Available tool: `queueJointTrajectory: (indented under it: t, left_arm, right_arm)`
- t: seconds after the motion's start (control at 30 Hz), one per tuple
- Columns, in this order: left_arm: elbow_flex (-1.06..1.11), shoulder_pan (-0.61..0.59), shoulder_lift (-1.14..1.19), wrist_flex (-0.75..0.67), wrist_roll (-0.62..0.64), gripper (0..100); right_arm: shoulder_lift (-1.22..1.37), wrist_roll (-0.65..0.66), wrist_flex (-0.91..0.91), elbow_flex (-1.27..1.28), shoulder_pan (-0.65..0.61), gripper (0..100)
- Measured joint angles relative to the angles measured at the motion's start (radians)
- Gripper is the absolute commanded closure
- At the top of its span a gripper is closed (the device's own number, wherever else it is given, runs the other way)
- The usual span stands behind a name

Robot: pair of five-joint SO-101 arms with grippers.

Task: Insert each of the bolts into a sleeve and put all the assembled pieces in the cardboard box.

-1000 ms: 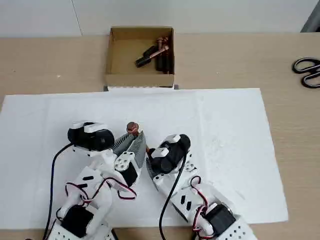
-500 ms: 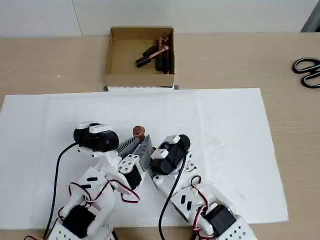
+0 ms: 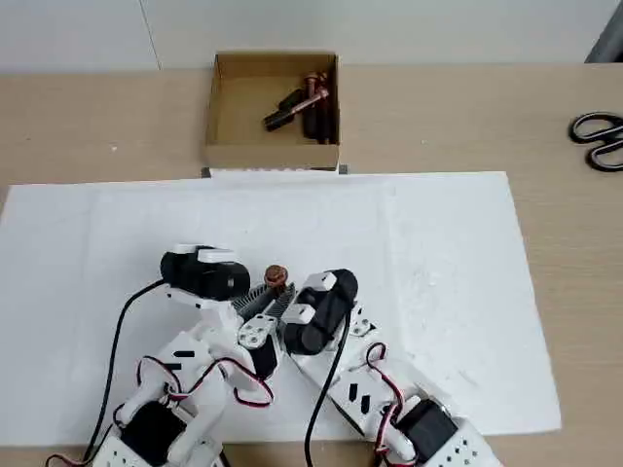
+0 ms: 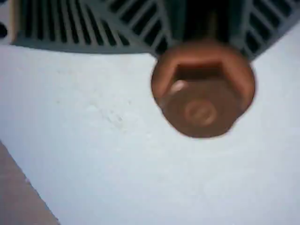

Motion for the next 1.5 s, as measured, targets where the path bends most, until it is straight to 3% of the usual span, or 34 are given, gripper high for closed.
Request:
queueJointTrajectory:
  t: [0.3,0.67,0.93,1.5]
  left_arm:
    - [-0.057,0.008,-0.014,0.114,-0.054,99]
    - [-0.061,0.008,-0.015,0.129,-0.081,99]
    - [-0.058,-0.011,-0.015,0.123,-0.081,81]
    - [-0.058,-0.015,-0.015,0.120,-0.081,80]
  right_arm:
    - [0.006,0.114,-0.083,0.000,-0.008,99.5]
    - [0.008,0.121,-0.083,0.000,-0.009,99.5]
    - [0.008,0.121,-0.083,0.000,-0.009,99.5]
    - [0.008,0.121,-0.083,0.000,-0.009,99.5]
